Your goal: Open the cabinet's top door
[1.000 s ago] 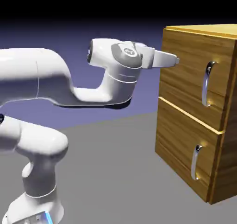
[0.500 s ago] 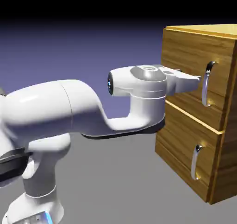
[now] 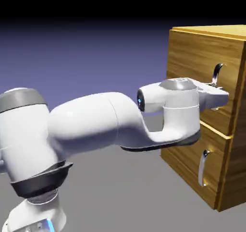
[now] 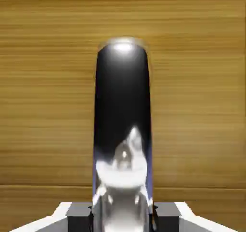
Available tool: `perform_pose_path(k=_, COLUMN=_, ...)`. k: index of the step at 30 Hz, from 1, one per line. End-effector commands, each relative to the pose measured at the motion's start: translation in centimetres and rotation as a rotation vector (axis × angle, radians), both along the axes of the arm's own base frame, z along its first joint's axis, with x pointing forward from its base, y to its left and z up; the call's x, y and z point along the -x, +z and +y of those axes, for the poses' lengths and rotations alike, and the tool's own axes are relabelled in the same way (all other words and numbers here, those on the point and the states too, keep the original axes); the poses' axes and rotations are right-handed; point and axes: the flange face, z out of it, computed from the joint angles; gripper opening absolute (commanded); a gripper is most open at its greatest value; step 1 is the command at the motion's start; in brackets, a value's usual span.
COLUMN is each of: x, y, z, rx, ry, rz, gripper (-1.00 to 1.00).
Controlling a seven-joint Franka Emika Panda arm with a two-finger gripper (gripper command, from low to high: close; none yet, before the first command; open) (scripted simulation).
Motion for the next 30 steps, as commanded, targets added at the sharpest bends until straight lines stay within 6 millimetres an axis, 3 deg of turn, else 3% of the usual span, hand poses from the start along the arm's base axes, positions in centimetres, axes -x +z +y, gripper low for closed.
perform_pose_path(k=1, x=0.4, y=0.0, z=0.2, rx=0.0, ry=-0.014, rz=0.0, gripper=-1.0)
perform_pose_path(k=17, x=9.9, y=0.0, z=5.8, rx=0.0, ry=-0.31, rz=0.0, gripper=-1.0)
perform_pose_path(k=30, x=15.5, y=0.0, z=11.5, rx=0.001, ry=-0.526, rz=0.0, gripper=-1.0)
